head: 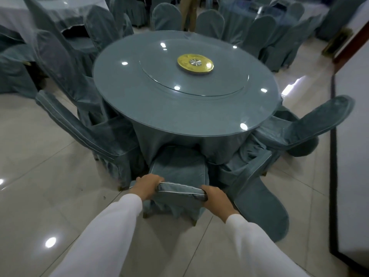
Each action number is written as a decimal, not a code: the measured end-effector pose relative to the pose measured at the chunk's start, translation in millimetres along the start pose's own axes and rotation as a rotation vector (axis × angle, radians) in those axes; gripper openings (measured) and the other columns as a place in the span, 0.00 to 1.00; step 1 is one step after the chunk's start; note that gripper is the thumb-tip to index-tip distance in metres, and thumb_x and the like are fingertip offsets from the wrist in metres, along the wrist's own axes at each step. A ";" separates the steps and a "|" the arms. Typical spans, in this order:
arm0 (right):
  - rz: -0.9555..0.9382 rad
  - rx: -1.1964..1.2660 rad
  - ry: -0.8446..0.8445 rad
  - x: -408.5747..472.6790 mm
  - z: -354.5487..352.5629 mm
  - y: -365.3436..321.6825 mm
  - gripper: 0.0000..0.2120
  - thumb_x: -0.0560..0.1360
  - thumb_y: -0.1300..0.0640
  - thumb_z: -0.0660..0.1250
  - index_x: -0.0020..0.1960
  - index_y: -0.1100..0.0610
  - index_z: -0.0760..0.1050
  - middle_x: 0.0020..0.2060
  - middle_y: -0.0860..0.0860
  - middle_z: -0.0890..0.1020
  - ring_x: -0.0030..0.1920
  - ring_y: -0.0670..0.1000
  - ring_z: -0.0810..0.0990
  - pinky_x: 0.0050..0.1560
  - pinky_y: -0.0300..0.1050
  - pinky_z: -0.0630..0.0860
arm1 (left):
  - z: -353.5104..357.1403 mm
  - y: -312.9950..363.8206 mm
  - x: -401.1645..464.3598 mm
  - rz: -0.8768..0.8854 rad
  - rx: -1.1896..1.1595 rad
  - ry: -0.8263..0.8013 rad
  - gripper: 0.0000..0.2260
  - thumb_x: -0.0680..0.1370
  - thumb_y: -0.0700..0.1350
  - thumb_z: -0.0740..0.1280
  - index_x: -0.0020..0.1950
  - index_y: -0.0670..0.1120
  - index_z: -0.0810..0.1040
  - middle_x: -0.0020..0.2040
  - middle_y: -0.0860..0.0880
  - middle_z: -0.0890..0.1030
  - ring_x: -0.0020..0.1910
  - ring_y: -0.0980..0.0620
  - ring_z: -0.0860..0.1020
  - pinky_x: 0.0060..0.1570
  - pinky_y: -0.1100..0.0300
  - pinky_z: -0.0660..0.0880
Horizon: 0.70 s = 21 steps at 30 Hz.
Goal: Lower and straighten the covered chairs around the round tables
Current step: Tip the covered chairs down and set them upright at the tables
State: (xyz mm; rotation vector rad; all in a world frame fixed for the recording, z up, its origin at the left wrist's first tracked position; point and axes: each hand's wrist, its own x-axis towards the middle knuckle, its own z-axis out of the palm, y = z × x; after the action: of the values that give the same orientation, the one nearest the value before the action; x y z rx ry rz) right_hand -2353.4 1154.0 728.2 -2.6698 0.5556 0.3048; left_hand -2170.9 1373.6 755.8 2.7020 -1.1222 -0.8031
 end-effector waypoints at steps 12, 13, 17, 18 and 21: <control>0.026 0.198 -0.167 -20.0 -58.1 81.3 0.13 0.76 0.50 0.73 0.60 0.48 0.80 0.52 0.43 0.83 0.51 0.43 0.82 0.56 0.39 0.80 | -53.5 45.5 21.0 0.046 -0.158 -0.477 0.32 0.67 0.58 0.79 0.69 0.58 0.74 0.65 0.54 0.77 0.61 0.51 0.77 0.64 0.54 0.75; 0.044 0.215 -0.162 -21.5 -63.4 93.9 0.12 0.78 0.50 0.72 0.60 0.49 0.80 0.52 0.43 0.83 0.50 0.43 0.82 0.55 0.39 0.80 | -54.7 63.8 28.1 0.056 -0.187 -0.481 0.31 0.68 0.58 0.79 0.70 0.57 0.74 0.65 0.53 0.78 0.61 0.51 0.78 0.64 0.55 0.75; 0.127 0.294 -0.123 -30.9 -80.7 158.4 0.07 0.79 0.51 0.69 0.57 0.46 0.81 0.52 0.44 0.84 0.50 0.44 0.83 0.56 0.43 0.81 | -40.0 143.2 56.2 0.109 -0.238 -0.420 0.26 0.72 0.60 0.75 0.68 0.58 0.75 0.61 0.55 0.80 0.58 0.54 0.79 0.62 0.57 0.73; 0.141 0.316 -0.111 -35.6 -85.6 180.9 0.06 0.79 0.51 0.69 0.55 0.43 0.80 0.52 0.44 0.84 0.50 0.44 0.83 0.56 0.43 0.80 | -32.0 166.3 66.7 0.117 -0.231 -0.393 0.24 0.73 0.60 0.74 0.67 0.58 0.76 0.59 0.55 0.80 0.57 0.55 0.79 0.60 0.58 0.73; 0.177 0.379 -0.066 -54.4 -99.1 241.8 0.05 0.79 0.51 0.68 0.52 0.40 0.79 0.50 0.43 0.84 0.48 0.43 0.83 0.53 0.40 0.79 | -10.8 227.8 90.9 0.144 -0.184 -0.327 0.17 0.77 0.55 0.71 0.65 0.55 0.78 0.58 0.53 0.81 0.54 0.55 0.79 0.56 0.61 0.73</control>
State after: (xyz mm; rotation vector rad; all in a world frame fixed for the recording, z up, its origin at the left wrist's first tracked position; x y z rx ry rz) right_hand -2491.4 926.8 752.2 -2.2439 0.7485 0.3026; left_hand -2255.2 1145.9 792.2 2.3658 -1.2170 -1.2864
